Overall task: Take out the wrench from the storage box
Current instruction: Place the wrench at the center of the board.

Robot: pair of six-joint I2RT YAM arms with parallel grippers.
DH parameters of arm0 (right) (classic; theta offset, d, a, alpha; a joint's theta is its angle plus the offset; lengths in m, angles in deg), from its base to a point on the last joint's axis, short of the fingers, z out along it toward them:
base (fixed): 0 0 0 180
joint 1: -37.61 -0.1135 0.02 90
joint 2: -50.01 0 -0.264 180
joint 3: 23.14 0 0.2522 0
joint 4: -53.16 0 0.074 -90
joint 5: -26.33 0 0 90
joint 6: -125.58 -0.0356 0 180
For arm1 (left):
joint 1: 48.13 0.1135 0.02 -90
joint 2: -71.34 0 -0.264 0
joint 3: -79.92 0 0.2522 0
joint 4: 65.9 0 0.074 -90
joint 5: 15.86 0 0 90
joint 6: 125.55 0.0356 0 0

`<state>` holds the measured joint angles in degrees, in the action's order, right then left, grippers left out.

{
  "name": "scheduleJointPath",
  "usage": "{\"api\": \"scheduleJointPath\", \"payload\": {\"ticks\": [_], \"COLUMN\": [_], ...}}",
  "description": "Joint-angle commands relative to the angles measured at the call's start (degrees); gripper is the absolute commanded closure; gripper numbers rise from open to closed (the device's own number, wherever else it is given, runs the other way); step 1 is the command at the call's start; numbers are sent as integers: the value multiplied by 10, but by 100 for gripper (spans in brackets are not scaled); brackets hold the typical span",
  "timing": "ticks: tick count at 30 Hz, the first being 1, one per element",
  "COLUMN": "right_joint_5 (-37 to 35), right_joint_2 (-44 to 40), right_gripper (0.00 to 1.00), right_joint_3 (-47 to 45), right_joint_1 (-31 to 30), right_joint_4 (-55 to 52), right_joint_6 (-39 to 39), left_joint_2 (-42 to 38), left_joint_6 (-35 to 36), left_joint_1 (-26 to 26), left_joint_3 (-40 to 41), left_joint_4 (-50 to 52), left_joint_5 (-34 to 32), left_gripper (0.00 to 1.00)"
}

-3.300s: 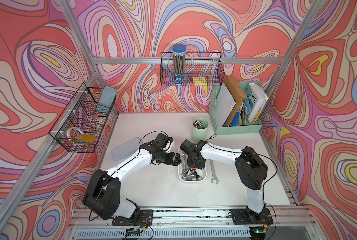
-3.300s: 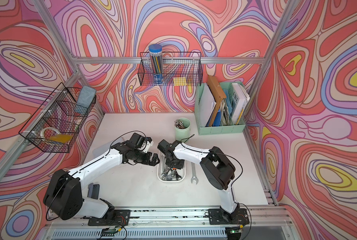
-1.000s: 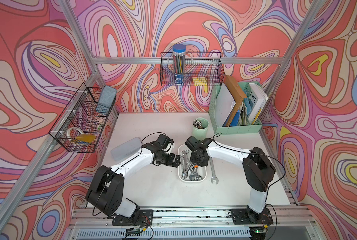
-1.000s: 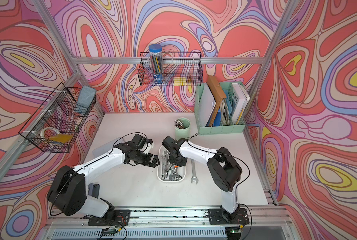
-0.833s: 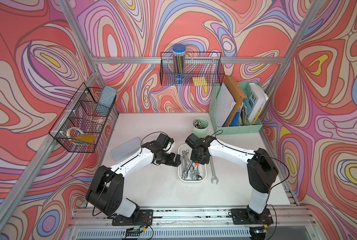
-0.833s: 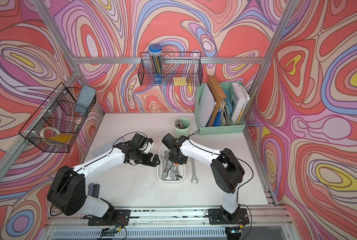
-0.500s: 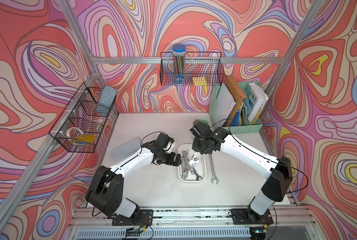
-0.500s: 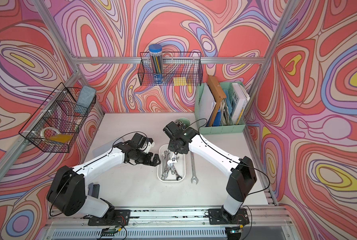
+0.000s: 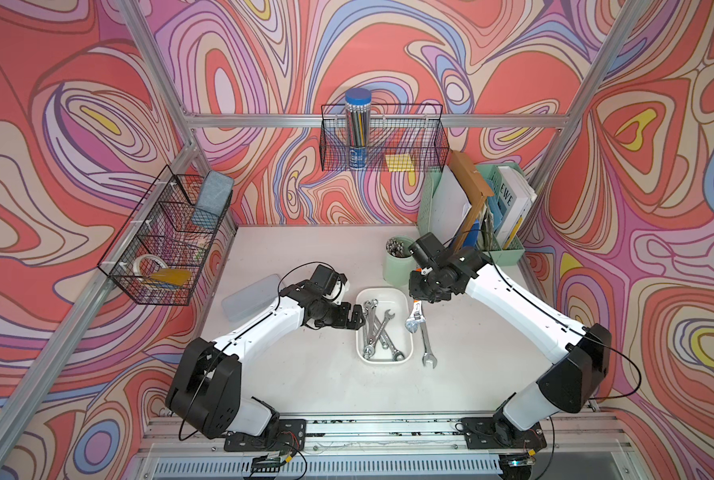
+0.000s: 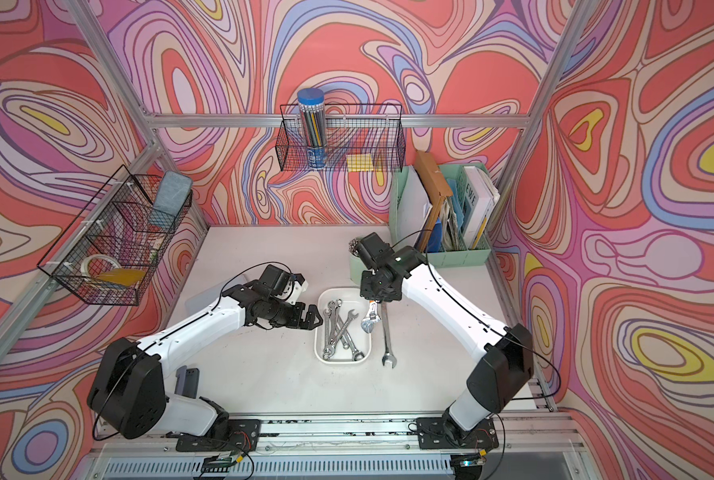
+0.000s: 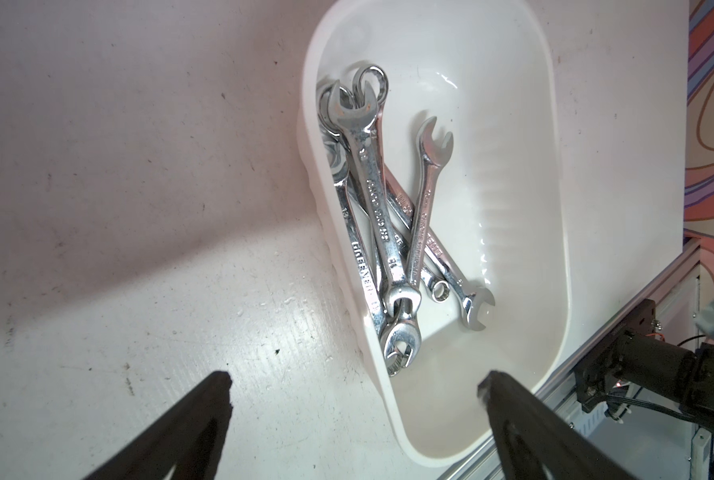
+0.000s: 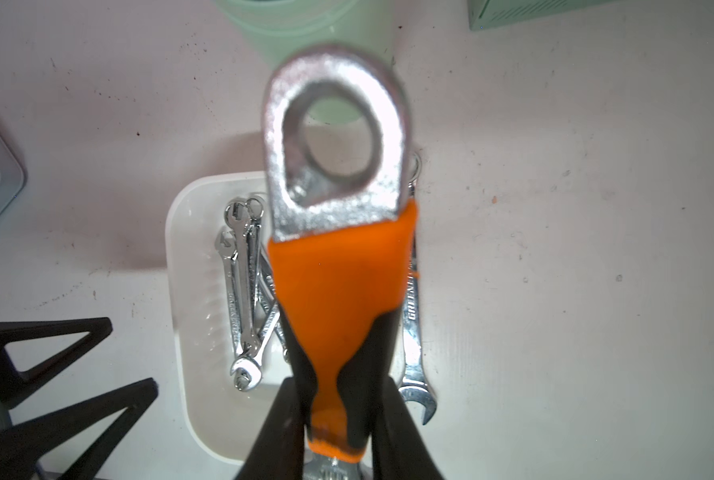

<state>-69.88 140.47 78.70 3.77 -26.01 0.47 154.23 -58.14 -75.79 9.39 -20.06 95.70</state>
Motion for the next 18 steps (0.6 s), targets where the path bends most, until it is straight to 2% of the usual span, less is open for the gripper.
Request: {"api": "scheduleJointPath", "payload": {"ticks": [1, 8, 18], "right_joint_5": [28, 67, 114], "right_joint_2": [-23, -20, 32], "right_gripper": [100, 100, 100], "right_joint_3": [-44, -141, -220], "right_joint_1": [40, 103, 158], "right_joint_4": [-4, 44, 145], "right_joint_6": [101, 205, 260], "left_joint_2": [-15, -18, -17], "left_joint_6": [-7, 1, 10], "left_joint_1": [4, 4, 4], "left_joint_3": [-11, -10, -9], "left_joint_4": [-1, 12, 27], "left_joint_5": [4, -9, -23], "left_gripper": [1, 1, 1]}}
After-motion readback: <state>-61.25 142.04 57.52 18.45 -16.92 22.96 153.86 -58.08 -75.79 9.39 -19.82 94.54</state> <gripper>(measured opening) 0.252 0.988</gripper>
